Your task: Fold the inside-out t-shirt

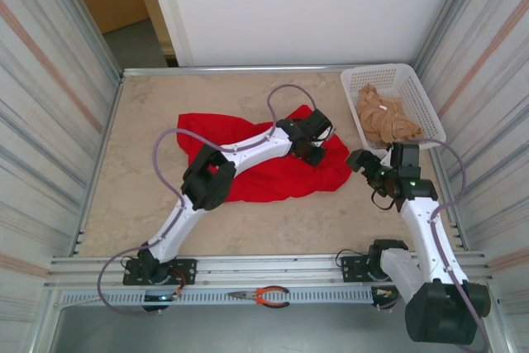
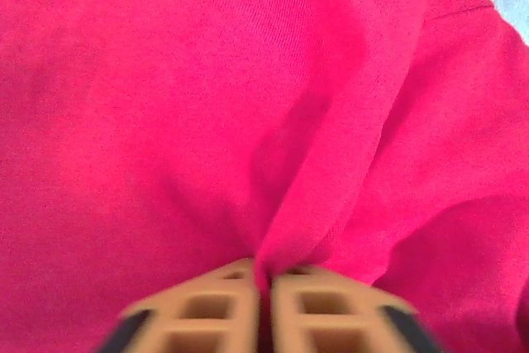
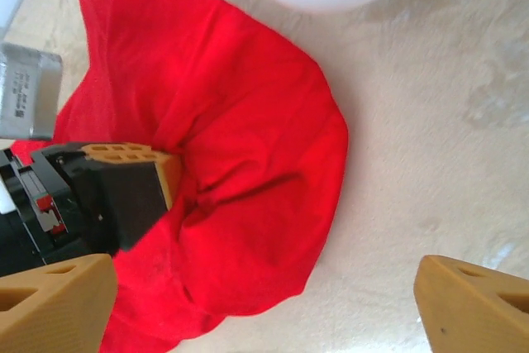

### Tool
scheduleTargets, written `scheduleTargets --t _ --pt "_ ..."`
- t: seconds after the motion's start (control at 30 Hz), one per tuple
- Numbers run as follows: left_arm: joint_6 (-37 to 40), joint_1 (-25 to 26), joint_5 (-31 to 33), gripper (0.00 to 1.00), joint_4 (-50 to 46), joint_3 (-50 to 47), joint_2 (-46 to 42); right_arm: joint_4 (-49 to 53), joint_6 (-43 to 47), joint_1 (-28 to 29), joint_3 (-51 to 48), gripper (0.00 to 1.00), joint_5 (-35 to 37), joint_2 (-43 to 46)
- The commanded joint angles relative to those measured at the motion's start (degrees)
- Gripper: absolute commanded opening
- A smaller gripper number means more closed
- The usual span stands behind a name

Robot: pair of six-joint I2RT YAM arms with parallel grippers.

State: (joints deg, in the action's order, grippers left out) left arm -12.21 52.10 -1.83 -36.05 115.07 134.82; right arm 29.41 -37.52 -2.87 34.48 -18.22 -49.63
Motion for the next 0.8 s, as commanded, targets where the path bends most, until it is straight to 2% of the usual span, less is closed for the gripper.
scheduleTargets --t 0.0,0.27,0.43,0.63,0.77 --pt "-1.2 -1.4 -0.3 0.00 2.4 -5.1 -6.3 -3.8 -1.6 1.6 -1.4 0.86 -5.5 -1.3" --pt "-6.6 -6.9 -6.4 0.00 12.3 -25.8 -27.3 -11.0 -5.2 16.3 1.4 0.83 1.0 -9.2" --pt "-8.2 -8.1 -7.7 0.00 14.6 -35.1 -37.9 -14.1 -6.4 24.0 6.2 0.84 4.7 -14.9" --pt "-9.5 -8.2 -8.1 0.00 15.0 -40.3 -44.2 -15.9 -5.9 32.7 10.6 0.92 10.2 -19.2" --pt "-10.5 -8.1 -8.3 0.00 16.0 -42.3 -46.1 -17.8 -7.0 36.1 11.7 0.94 12.5 -22.0"
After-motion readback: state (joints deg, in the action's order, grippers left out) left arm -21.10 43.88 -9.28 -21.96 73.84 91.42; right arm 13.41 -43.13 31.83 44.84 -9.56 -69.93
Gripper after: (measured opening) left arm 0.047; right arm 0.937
